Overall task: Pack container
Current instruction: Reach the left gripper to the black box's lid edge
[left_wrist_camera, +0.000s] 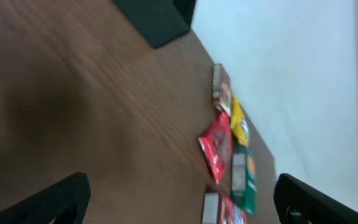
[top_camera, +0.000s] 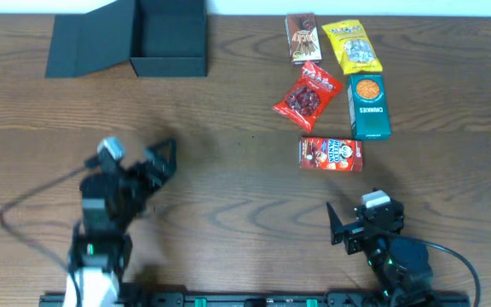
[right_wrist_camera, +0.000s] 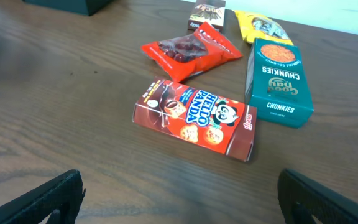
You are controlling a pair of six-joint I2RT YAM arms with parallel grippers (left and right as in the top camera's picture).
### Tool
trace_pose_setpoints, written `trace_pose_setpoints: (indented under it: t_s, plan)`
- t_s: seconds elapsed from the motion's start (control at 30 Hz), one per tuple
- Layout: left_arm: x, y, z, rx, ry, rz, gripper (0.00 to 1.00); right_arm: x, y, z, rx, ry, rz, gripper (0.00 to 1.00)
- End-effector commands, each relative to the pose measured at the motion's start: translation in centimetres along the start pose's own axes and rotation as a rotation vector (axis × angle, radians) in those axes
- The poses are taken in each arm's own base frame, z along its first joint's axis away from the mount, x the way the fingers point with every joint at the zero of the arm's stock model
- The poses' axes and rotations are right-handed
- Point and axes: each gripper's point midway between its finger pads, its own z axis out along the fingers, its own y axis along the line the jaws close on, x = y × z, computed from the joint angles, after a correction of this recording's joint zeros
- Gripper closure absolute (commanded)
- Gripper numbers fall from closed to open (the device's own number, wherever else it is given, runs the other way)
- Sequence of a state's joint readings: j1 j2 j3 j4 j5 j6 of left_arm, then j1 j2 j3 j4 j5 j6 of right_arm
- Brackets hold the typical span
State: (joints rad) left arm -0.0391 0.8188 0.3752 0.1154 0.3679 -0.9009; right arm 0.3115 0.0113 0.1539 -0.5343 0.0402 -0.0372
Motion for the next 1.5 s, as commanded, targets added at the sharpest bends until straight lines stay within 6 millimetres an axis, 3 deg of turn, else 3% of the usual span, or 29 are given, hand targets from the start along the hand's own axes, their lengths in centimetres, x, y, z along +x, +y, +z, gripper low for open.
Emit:
trace_pose_setpoints:
  t_s: [0.0,0.2,0.57,0.73,0.97,1.03,1.13,1.23,1.47]
  plan:
    - [-3.7,-2.3,2.9,-0.046,-0.017,0.015,0.04,0.4,-0.1,0.1,0.005,0.009,0.0,0.01]
    - [-7.4,-2.2,10.3,-0.267,0.08,-0.135,0.04,0.4,-0.1,0.1,0.004,0.008,0.0,0.01]
    - [-11.1,-0.9,20.3,-0.504,0.151,-0.374,0.04,0.4,-0.1,0.1,0.005,0.008,0.0,0.01]
    - [-10.8,1.2,24.0,-0.582,0.177,-0.485,0.04,0.4,-0.1,0.1,0.005,0.009,0.0,0.01]
    - [-9.6,4.3,26.1,-0.656,0.175,-0.582,0.0,0.4,-0.1,0.1,0.004,0.009,0.0,0.01]
    - [-9.4,4.8,26.3,-0.669,0.169,-0.604,0.13,0.4,-0.1,0.1,0.004,0.009,0.0,0.01]
    - [-9.5,5.3,26.3,-0.682,0.159,-0.603,0.41,0.4,-0.1,0.1,0.005,0.009,0.0,0.01]
    - [-9.4,5.5,26.2,-0.692,0.157,-0.601,0.58,0.4,-0.1,0.1,0.005,0.008,0.0,0.01]
    - [-8.5,6.8,24.7,-0.776,0.195,-0.547,0.8,0.4,-0.1,0.1,0.005,0.009,0.0,0.01]
